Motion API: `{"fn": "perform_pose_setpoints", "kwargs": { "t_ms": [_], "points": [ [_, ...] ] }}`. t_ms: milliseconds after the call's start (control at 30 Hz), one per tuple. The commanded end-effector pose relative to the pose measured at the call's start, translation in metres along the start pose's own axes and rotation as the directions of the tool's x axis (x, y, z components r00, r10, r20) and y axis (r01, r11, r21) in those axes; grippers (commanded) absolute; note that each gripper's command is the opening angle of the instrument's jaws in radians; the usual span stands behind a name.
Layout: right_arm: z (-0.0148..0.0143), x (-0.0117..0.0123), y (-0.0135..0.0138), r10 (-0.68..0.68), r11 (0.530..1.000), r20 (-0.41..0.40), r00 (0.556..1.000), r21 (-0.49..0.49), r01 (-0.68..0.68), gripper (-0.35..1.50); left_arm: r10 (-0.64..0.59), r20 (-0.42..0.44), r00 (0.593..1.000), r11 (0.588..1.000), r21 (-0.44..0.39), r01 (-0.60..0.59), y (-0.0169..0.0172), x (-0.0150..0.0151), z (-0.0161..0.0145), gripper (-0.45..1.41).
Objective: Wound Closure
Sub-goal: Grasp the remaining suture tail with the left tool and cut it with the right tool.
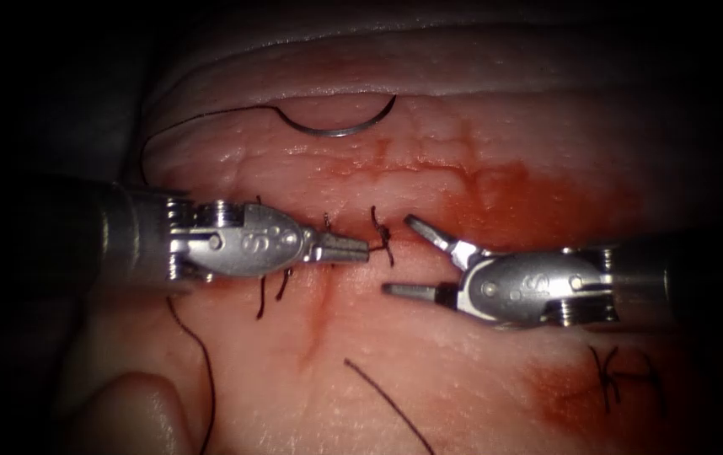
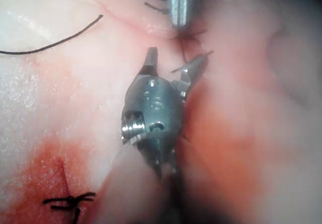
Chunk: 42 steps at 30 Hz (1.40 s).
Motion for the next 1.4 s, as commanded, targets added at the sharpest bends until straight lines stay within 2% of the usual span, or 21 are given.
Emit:
{"fn": "perform_pose_setpoints", "kwargs": {
  "t_ms": [33,133,333,467,933,1133,1200,1233,1267,1333,1400],
  "points": [
    [0.0016,0.0004,-0.0005,-0.028,0.999,-0.020,0.999,-0.028,0.027,1.18,-0.001,-0.002,1.000,1.000,-0.001,0.001,0.0001,0.0001,0.0008,-0.45],
    [0.0027,0.0009,-0.0009,-0.049,0.998,-0.021,0.999,-0.046,0.048,1.25,-0.003,-0.006,1.000,1.000,-0.006,0.003,0.0004,0.0003,0.0008,-0.45],
    [0.0045,0.0015,-0.0016,-0.139,0.985,-0.044,0.989,-0.106,0.134,1.15,-0.006,-0.016,1.000,1.000,-0.017,0.006,0.0010,0.0011,0.0009,-0.45],
    [0.0049,0.0017,-0.0017,-0.147,0.982,-0.070,0.987,-0.133,0.137,1.18,-0.006,-0.019,1.000,1.000,-0.020,0.006,0.0011,0.0011,0.0011,-0.45],
    [0.0070,0.0026,-0.0015,-0.149,0.981,-0.132,0.980,-0.142,0.130,1.10,-0.002,-0.021,1.000,1.000,-0.022,0.002,0.0014,0.0009,0.0013,-0.45],
    [0.0076,0.0023,-0.0013,-0.152,0.981,-0.136,0.979,-0.141,0.132,1.06,-0.001,-0.023,1.000,1.000,-0.024,0.000,0.0017,0.0009,0.0013,-0.45],
    [0.0077,0.0021,-0.0013,-0.154,0.981,-0.137,0.979,-0.142,0.134,0.91,0.000,-0.023,1.000,1.000,-0.023,0.000,0.0018,0.0010,0.0013,-0.45],
    [0.0077,0.0020,-0.0014,-0.155,0.981,-0.140,0.978,-0.140,0.135,0.59,0.000,-0.025,1.000,1.000,-0.025,0.000,0.0018,0.0010,0.0014,-0.45],
    [0.0077,0.0020,-0.0015,-0.156,0.980,-0.139,0.978,-0.141,0.136,0.16,0.000,-0.025,1.000,1.000,-0.025,0.000,0.0018,0.0010,0.0014,-0.45],
    [0.0077,0.0019,-0.0017,-0.157,0.979,-0.128,0.979,-0.151,0.137,-0.35,0.000,-0.025,1.000,1.000,-0.026,-0.001,0.0019,0.0010,0.0013,-0.45],
    [0.0077,0.0018,-0.0017,-0.156,0.978,-0.118,0.981,-0.158,0.137,-0.35,0.000,-0.025,1.000,1.000,-0.026,-0.001,0.0019,0.0010,0.0013,-0.45]
  ]
}}
